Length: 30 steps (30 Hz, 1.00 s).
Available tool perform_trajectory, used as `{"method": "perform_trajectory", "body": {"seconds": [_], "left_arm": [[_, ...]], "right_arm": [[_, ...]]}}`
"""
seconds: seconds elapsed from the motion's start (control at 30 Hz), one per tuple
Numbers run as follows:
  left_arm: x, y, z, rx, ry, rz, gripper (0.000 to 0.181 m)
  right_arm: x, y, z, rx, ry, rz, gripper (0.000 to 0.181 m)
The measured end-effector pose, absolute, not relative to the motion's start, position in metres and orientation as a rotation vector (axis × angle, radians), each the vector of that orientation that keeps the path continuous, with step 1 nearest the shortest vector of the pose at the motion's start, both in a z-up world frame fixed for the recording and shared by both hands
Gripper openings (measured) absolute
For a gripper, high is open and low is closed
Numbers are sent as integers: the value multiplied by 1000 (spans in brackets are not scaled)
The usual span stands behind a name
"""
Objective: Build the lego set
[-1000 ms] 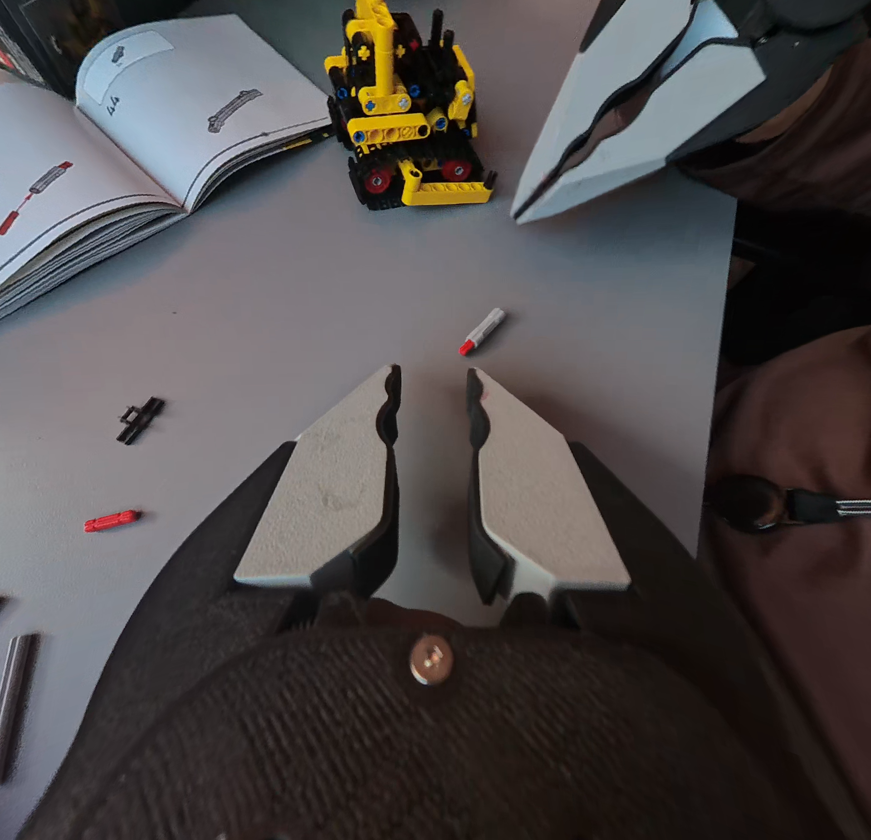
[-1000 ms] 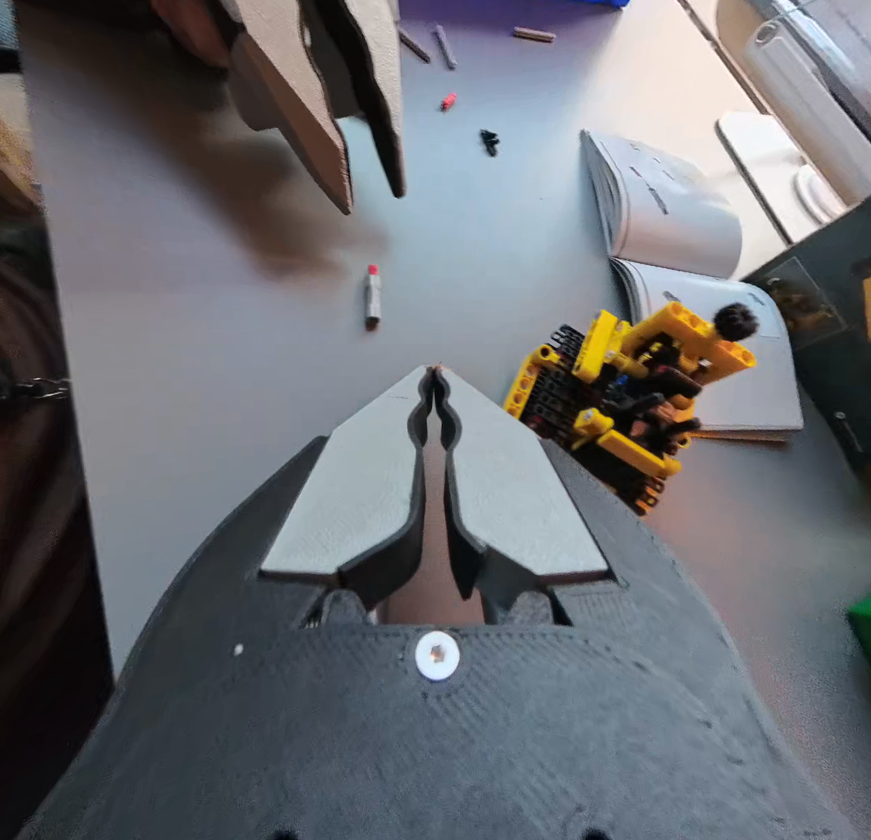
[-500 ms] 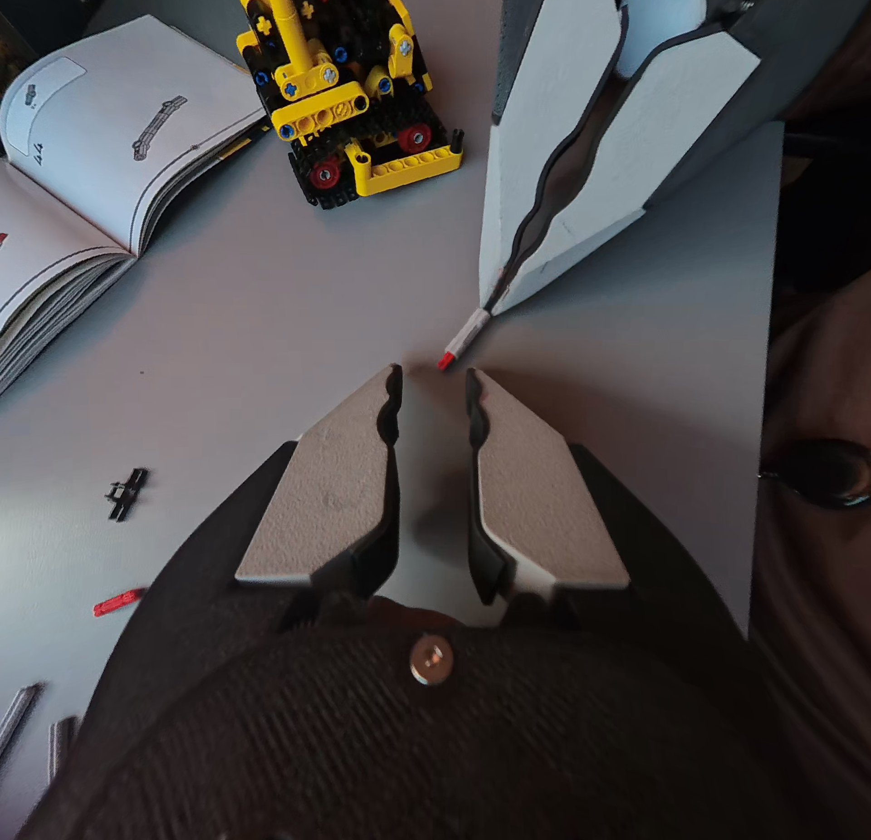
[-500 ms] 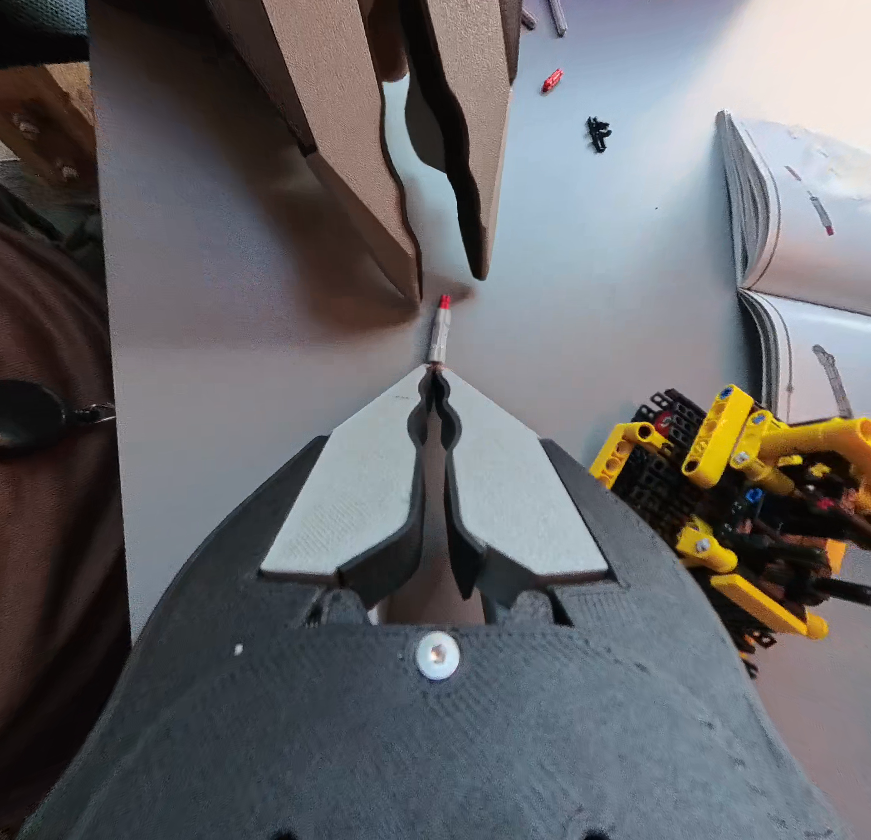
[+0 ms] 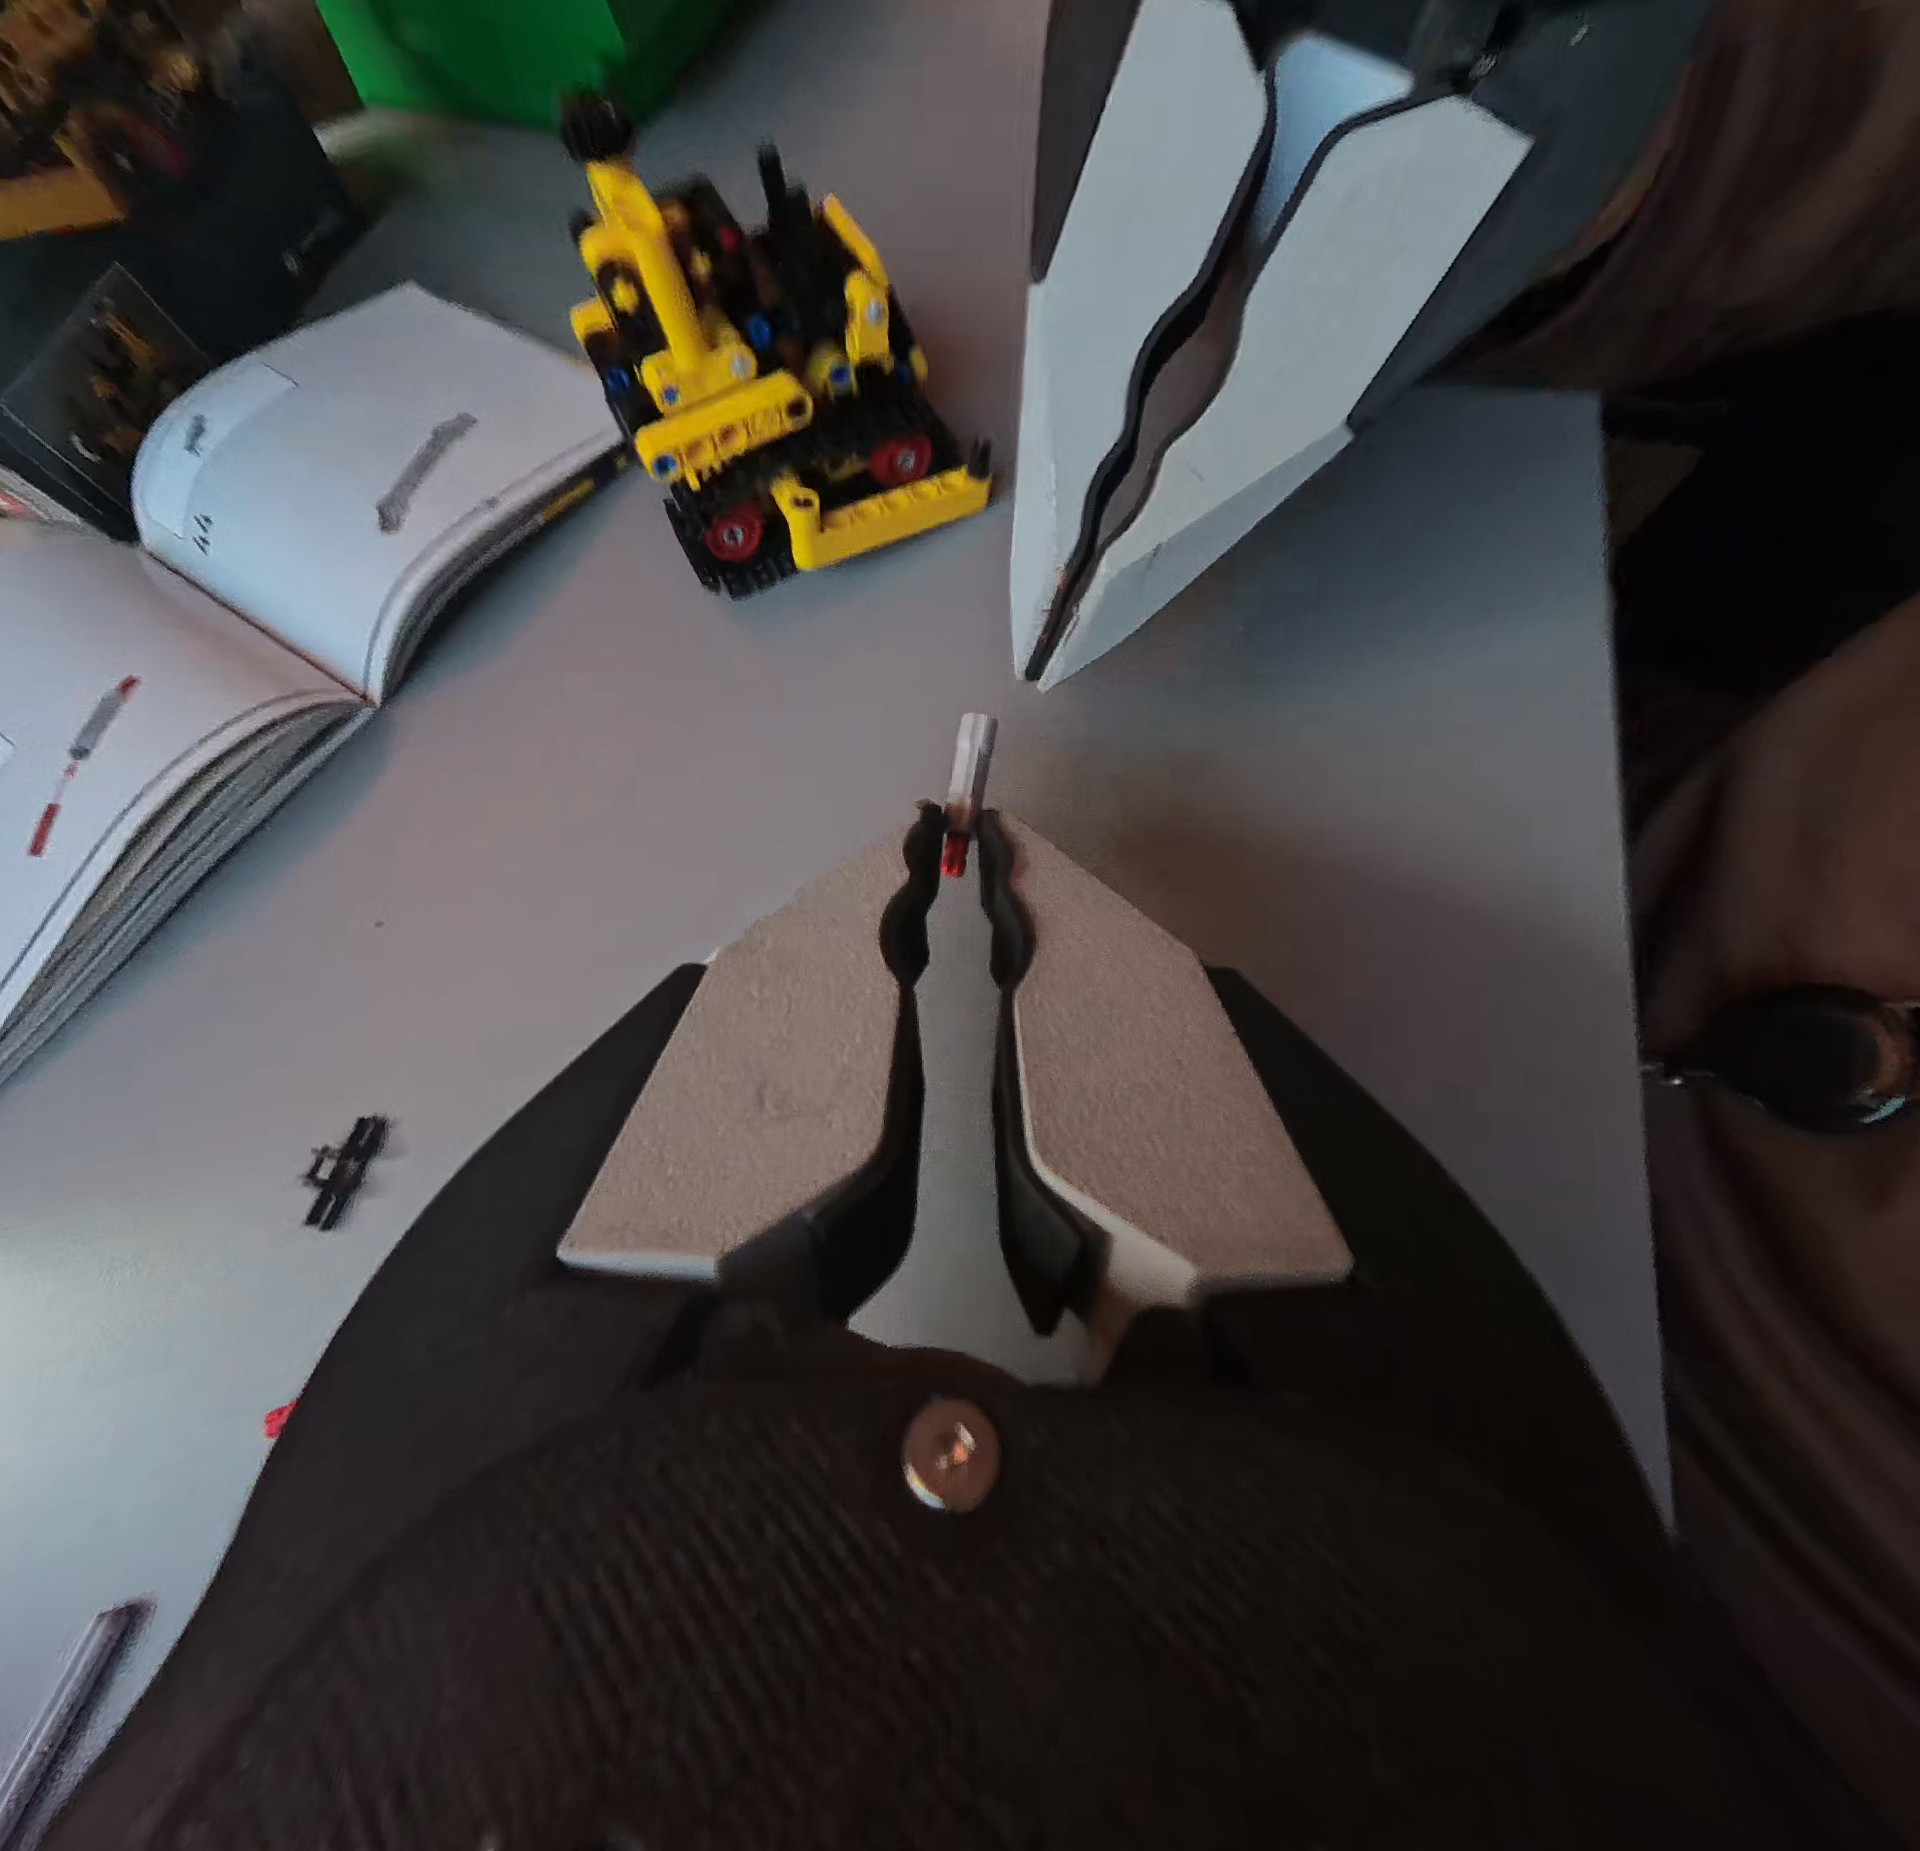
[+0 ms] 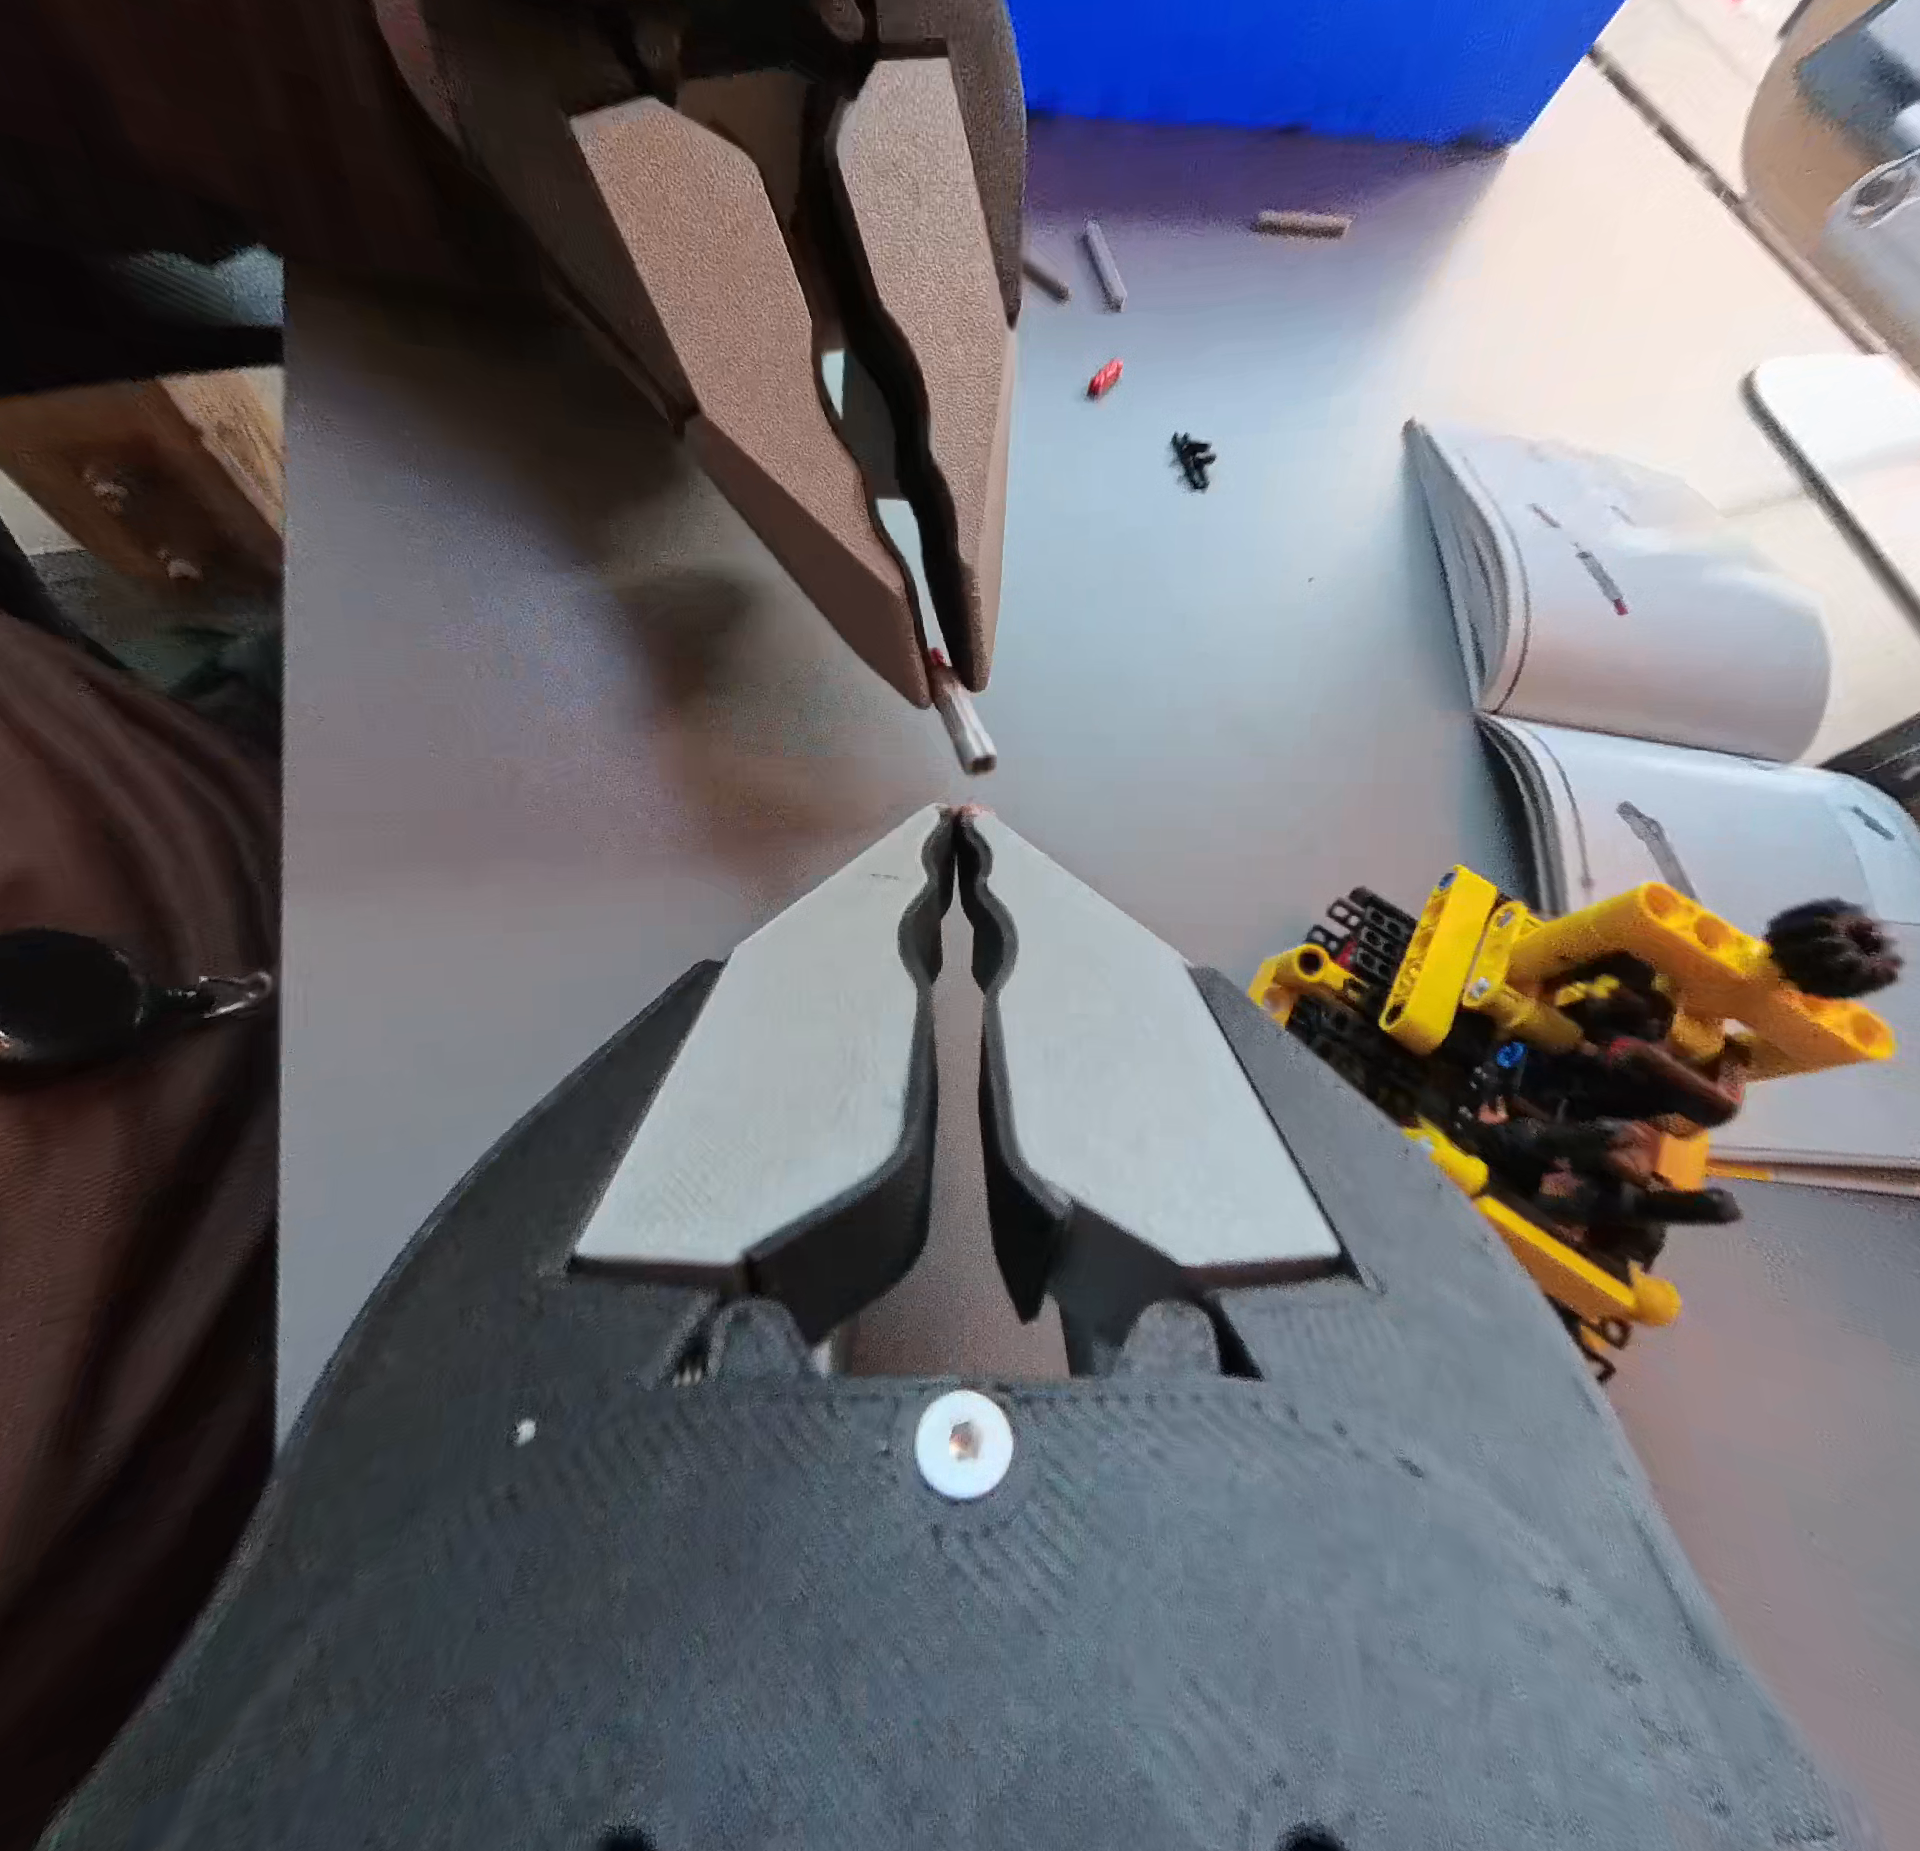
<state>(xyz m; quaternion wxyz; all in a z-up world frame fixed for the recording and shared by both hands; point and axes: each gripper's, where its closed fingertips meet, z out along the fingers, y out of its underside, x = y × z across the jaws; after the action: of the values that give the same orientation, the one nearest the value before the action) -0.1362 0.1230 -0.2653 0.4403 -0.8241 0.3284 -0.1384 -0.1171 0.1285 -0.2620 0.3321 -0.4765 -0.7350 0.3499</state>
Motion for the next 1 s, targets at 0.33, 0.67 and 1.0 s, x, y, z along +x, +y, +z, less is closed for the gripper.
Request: {"method": "perform_trajectory", "body": {"seconds": [0.33, 0.67, 1.0], "left_arm": [[-115, 71, -146, -1151, 819, -640, 4], [-100, 56, -144, -1032, 897, -655, 4], [-98, 47, -137, -975, 892, -736, 4]], "right_arm": [[-101, 106, -201, -1026, -1702, 1279, 0], [-100, 94, -204, -964, -1744, 1232, 0], [-100, 90, -204, -932, -1757, 1206, 0]]}}
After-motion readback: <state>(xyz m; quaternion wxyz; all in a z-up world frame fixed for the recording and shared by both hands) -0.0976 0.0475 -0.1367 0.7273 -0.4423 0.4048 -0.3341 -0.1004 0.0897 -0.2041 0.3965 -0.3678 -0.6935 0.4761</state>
